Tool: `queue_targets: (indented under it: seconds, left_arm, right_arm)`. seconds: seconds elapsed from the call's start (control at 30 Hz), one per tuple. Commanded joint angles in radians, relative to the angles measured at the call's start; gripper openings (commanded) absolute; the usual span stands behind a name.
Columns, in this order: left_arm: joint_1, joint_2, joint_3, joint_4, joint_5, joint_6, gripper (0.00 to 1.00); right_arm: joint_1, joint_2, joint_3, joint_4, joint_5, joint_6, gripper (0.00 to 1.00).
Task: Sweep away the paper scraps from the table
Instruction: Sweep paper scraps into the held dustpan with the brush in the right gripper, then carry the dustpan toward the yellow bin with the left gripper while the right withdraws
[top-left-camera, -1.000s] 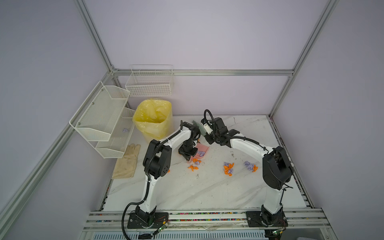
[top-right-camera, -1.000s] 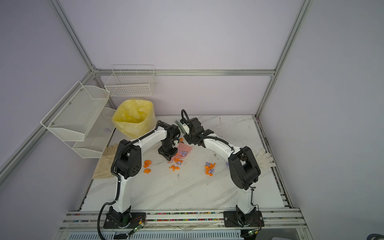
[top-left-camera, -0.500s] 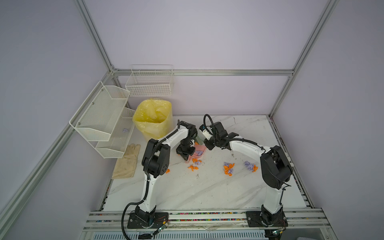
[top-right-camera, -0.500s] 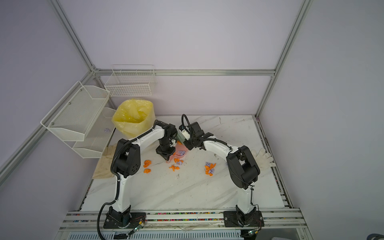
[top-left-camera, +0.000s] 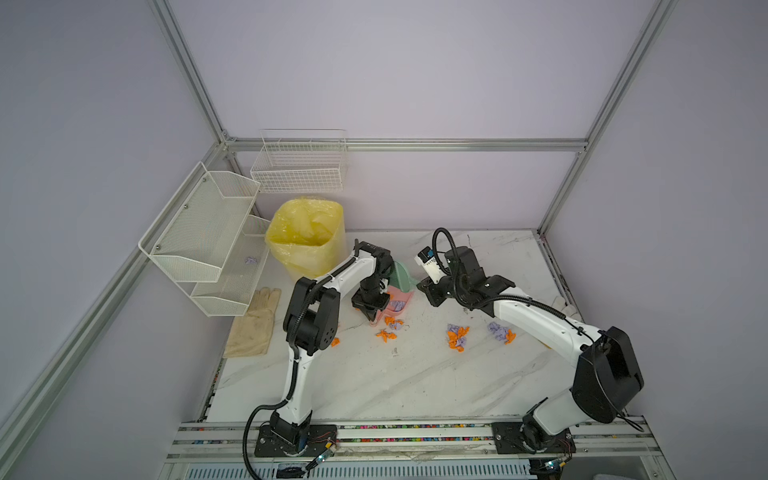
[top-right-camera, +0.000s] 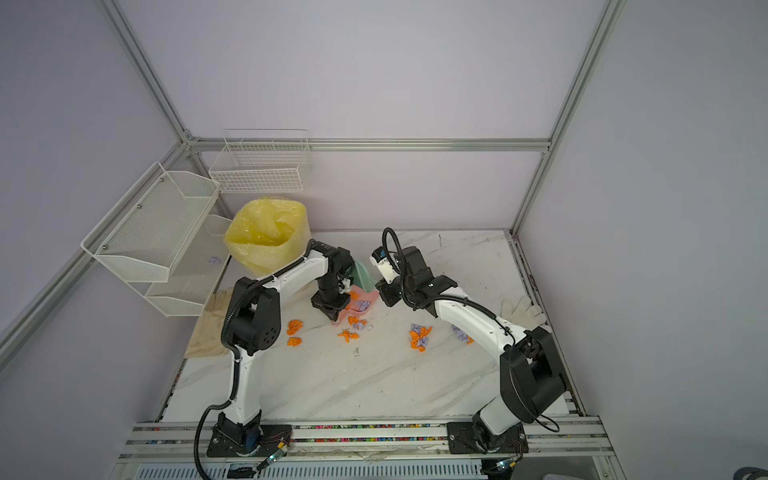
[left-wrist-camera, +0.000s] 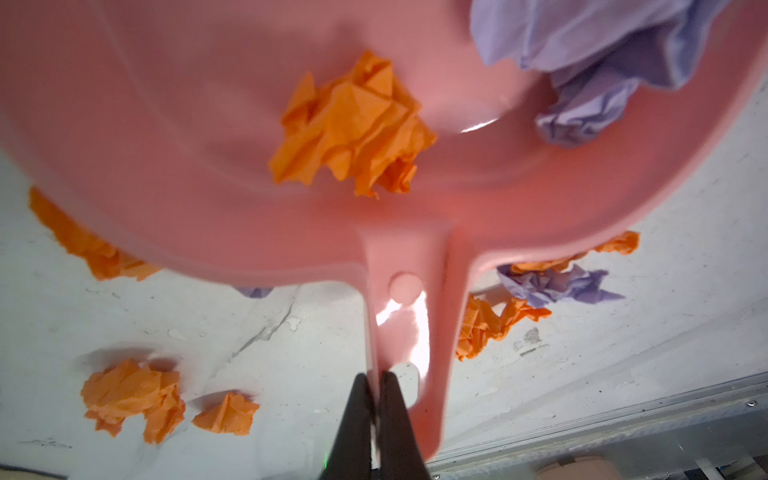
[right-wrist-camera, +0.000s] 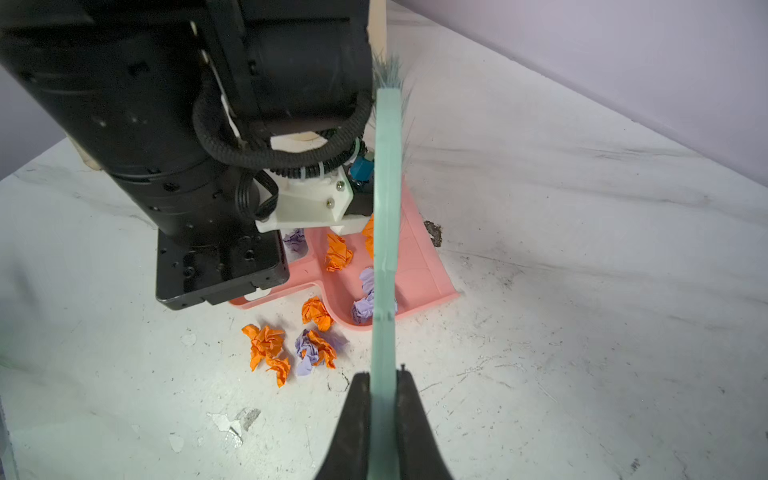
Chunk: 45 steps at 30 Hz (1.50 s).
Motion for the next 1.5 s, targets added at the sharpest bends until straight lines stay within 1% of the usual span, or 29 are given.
queue_targets:
  seconds: [0.0, 0.07, 0.17, 0.3, 0.47, 0.67, 0.9, 1.0, 1.2, 1.23, 1.33, 1.37, 1.47]
  left_arm:
    - [0.005, -0.026, 0.046, 0.004, -0.002, 0.004, 0.0]
    - [0.005, -0.038, 0.05, 0.005, -0.011, 0.001, 0.0]
    - [0.005, -0.061, 0.067, 0.006, -0.013, -0.008, 0.0]
    - [0.005, -0.094, 0.097, 0.007, -0.01, -0.021, 0.0]
    - [0.005, -0.13, 0.139, 0.007, -0.006, -0.046, 0.0]
    - [0.005, -0.179, 0.179, 0.015, -0.008, -0.079, 0.0]
    - [0.005, -0.226, 0.239, 0.01, -0.044, -0.097, 0.0]
    - [0.005, -0.223, 0.291, -0.019, -0.058, -0.097, 0.0]
    - [0.006, -0.183, 0.48, -0.099, -0.108, -0.091, 0.0]
    - [0.006, -0.18, 0.509, -0.104, -0.124, -0.09, 0.0]
    - [0.019, -0.192, 0.551, -0.089, -0.177, -0.097, 0.0]
    - [0.025, -0.194, 0.57, -0.09, -0.205, -0.123, 0.0]
    - [0.044, -0.208, 0.609, -0.082, -0.236, -0.134, 0.0]
  right_arm:
    - [-0.015, -0.003, 0.018, -0.013, 0.044, 0.097, 0.0]
    - [-0.041, 0.003, 0.025, -0.015, 0.065, 0.151, 0.0]
    - [-0.098, -0.015, 0.019, -0.008, 0.052, 0.226, 0.0]
    - [-0.169, -0.067, -0.005, 0.004, 0.029, 0.271, 0.0]
    - [-0.21, -0.09, -0.031, -0.013, 0.031, 0.321, 0.0]
    - [-0.225, -0.113, -0.071, -0.018, 0.032, 0.342, 0.0]
    - [-0.225, -0.149, -0.096, -0.016, 0.031, 0.353, 0.0]
    - [-0.226, -0.157, -0.107, -0.016, 0.028, 0.357, 0.0]
    - [-0.226, -0.162, -0.138, -0.014, 0.027, 0.364, 0.0]
    - [-0.225, -0.191, -0.144, -0.013, 0.027, 0.364, 0.0]
    - [-0.225, -0.196, -0.155, -0.01, 0.025, 0.365, 0.0]
    - [-0.225, -0.197, -0.159, -0.01, 0.024, 0.364, 0.0]
    - [-0.225, -0.193, -0.162, -0.01, 0.022, 0.362, 0.0]
